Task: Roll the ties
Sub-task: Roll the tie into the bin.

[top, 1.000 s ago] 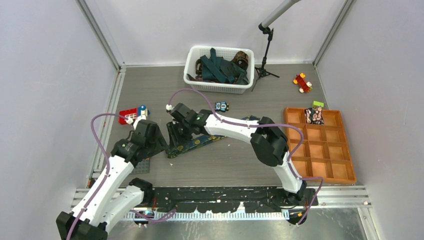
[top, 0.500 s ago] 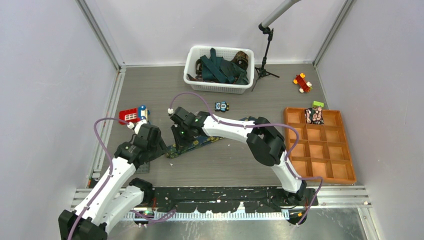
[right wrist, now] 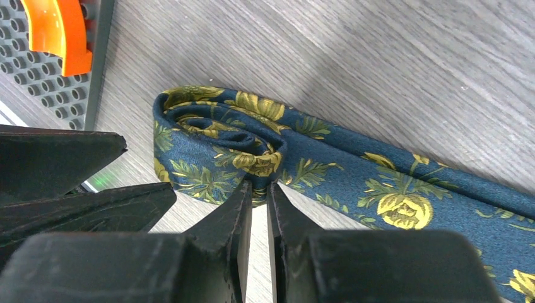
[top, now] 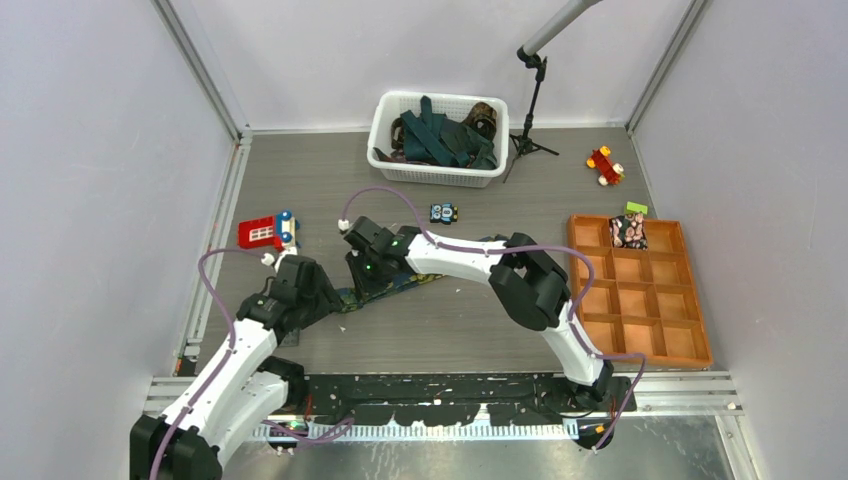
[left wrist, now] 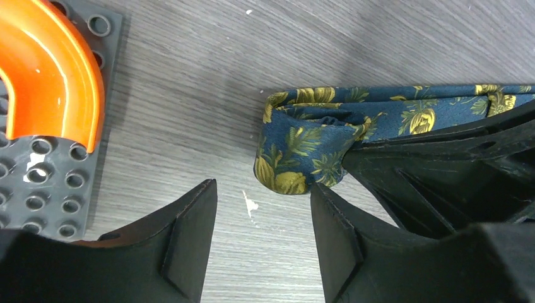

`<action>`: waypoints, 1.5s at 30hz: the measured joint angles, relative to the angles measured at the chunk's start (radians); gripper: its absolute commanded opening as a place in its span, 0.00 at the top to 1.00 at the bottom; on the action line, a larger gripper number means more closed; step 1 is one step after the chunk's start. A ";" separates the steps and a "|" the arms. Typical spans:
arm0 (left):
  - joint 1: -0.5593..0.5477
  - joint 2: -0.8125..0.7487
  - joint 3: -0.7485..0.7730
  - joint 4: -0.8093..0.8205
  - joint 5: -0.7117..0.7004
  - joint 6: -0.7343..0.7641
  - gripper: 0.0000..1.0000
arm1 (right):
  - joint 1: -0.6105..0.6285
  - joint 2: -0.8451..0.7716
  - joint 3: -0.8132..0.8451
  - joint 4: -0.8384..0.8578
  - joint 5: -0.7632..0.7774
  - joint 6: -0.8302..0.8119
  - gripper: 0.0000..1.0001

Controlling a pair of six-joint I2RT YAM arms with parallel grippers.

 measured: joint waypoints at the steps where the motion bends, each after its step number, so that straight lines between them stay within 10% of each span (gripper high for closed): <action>1: 0.010 0.000 -0.007 0.014 0.012 0.002 0.42 | -0.002 0.002 -0.003 0.005 0.000 -0.001 0.81; 45: 0.221 0.168 -0.129 0.405 0.304 0.021 0.53 | -0.056 0.060 0.042 -0.016 -0.016 -0.030 0.74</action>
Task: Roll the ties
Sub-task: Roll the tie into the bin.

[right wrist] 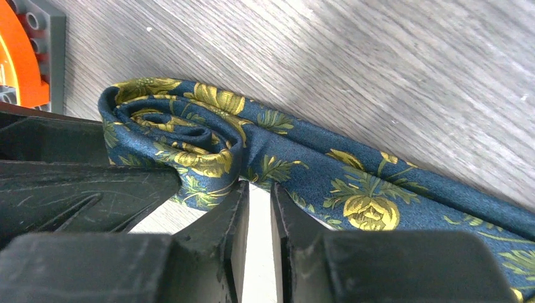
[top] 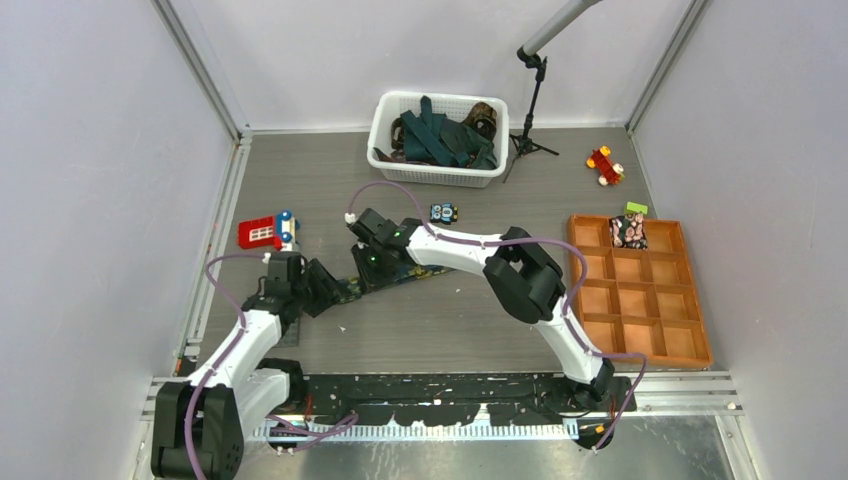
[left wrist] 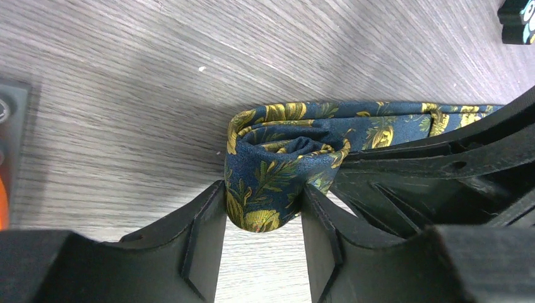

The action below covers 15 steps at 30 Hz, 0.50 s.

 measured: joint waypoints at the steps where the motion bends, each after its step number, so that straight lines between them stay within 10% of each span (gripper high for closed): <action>1: 0.000 -0.001 0.000 0.000 0.005 -0.007 0.51 | -0.003 -0.004 0.000 -0.002 0.000 0.000 0.73; 15: 0.000 -0.069 0.034 -0.110 -0.049 0.051 0.38 | -0.014 -0.092 -0.008 -0.006 -0.021 0.003 0.67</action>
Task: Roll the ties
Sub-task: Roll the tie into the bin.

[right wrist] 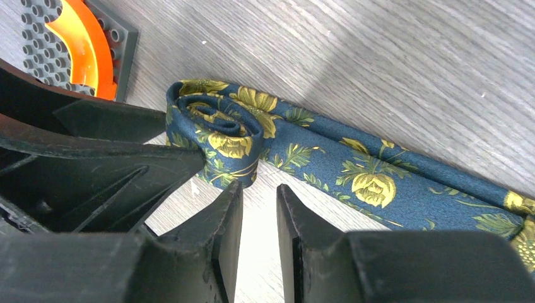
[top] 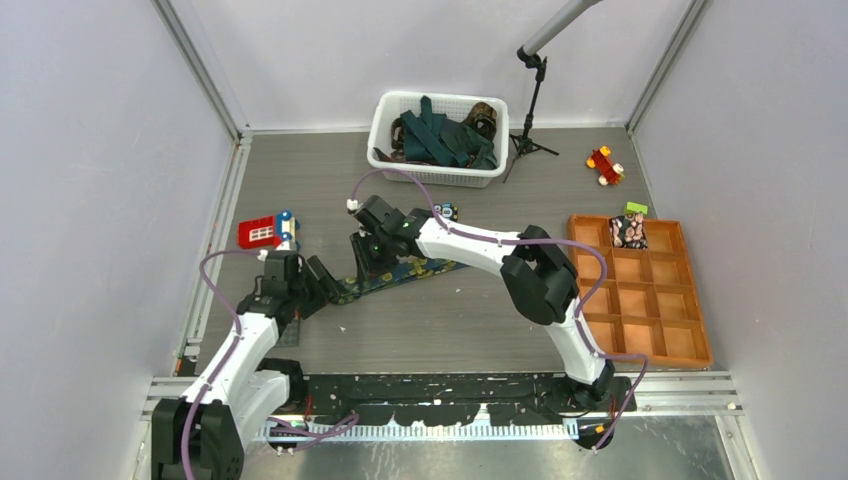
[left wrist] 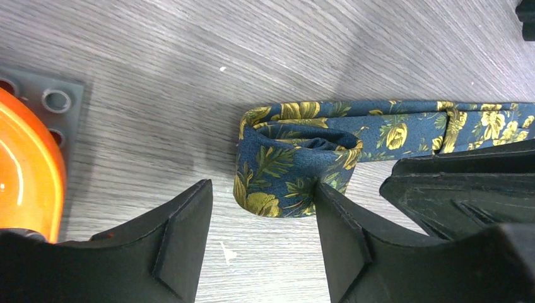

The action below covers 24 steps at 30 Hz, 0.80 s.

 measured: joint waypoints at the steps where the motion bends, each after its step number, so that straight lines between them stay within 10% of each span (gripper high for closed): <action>1: 0.000 0.000 0.005 -0.005 -0.008 0.010 0.38 | 0.000 0.000 -0.003 0.007 -0.006 0.002 0.67; 24: 0.000 0.078 0.026 0.044 -0.023 0.089 0.40 | 0.001 0.090 0.009 0.074 -0.092 0.046 0.67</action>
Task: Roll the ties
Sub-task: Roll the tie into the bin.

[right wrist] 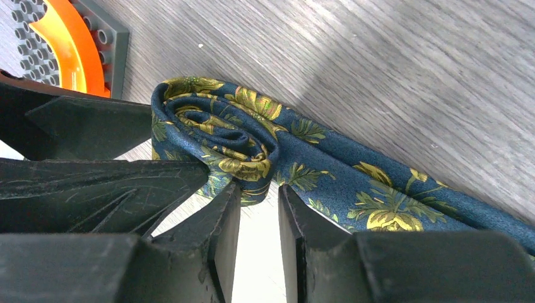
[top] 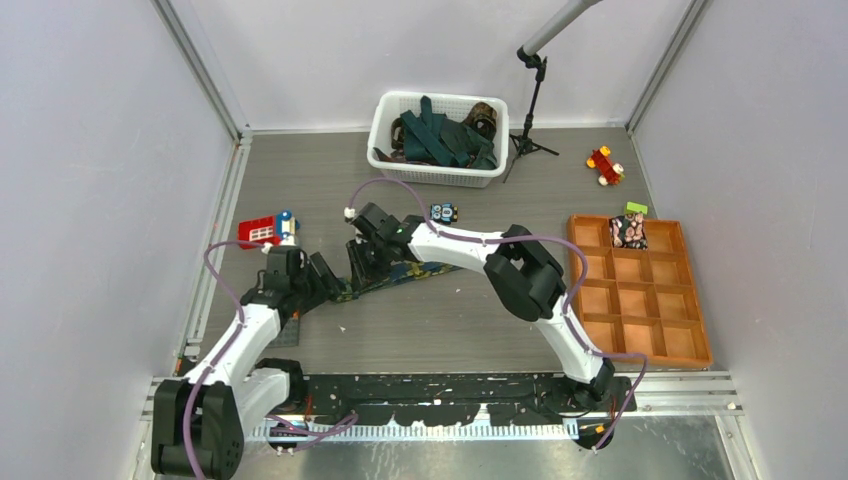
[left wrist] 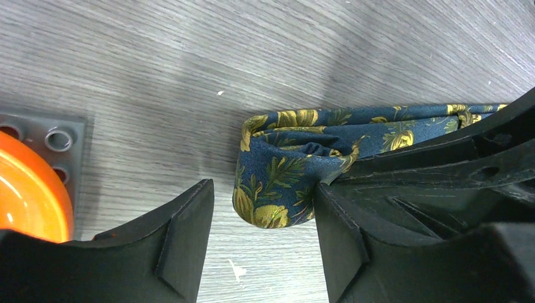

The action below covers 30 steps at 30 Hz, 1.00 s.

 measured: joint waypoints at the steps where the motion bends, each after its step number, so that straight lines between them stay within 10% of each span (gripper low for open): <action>1: 0.000 0.006 0.000 0.006 0.004 0.000 0.40 | 0.000 0.003 0.000 0.000 -0.001 0.000 0.67; 16: 0.000 0.115 0.004 0.122 0.060 -0.013 0.70 | -0.014 0.024 0.027 0.003 -0.005 0.004 0.68; 30: -0.061 0.110 0.161 -0.115 -0.072 -0.027 0.75 | -0.006 0.038 0.076 0.007 -0.026 0.022 0.67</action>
